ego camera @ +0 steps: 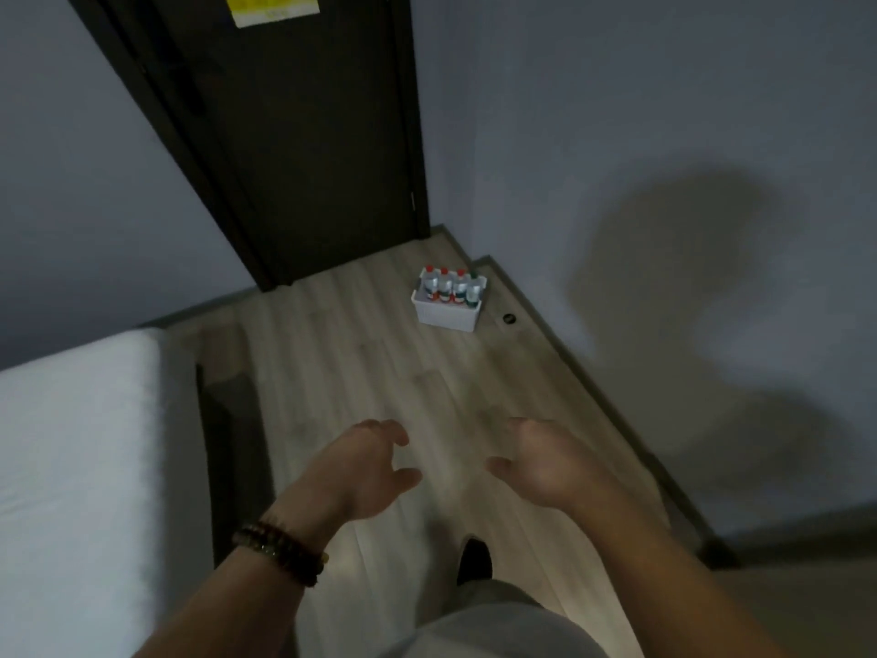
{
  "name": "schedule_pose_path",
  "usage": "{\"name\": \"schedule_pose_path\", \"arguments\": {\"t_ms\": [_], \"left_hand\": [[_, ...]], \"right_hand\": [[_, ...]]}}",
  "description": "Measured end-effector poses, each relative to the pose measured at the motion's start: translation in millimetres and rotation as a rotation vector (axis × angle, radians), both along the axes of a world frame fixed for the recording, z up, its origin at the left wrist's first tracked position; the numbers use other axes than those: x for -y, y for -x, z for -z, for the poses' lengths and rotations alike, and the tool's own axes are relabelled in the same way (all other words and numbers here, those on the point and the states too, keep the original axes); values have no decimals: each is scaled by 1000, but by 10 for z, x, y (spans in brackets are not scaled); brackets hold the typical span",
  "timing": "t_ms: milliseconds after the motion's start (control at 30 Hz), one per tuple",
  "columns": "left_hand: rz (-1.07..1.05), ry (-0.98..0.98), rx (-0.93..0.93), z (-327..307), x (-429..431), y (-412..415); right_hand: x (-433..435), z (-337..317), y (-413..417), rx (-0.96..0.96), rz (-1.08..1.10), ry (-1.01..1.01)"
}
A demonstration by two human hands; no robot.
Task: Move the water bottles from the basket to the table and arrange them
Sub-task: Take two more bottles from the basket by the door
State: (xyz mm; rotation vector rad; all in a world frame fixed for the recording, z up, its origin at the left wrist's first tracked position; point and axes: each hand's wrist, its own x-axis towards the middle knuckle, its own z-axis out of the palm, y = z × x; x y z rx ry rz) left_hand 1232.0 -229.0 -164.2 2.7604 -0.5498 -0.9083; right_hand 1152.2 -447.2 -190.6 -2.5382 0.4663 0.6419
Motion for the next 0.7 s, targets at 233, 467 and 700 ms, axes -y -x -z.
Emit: {"name": "schedule_pose_path", "arguments": {"t_ms": [233,467,700], "left_hand": [[-76,65,47,-6,434,-1453],[-16,84,-8,450,936,-3061],[174,57,-81,729,1665,-4732]], "right_hand": [[557,-56,-1550,34,-1,32],[1139,150,-2898,-42,29,59],[1733,227,-4148,-140,110,65]]}}
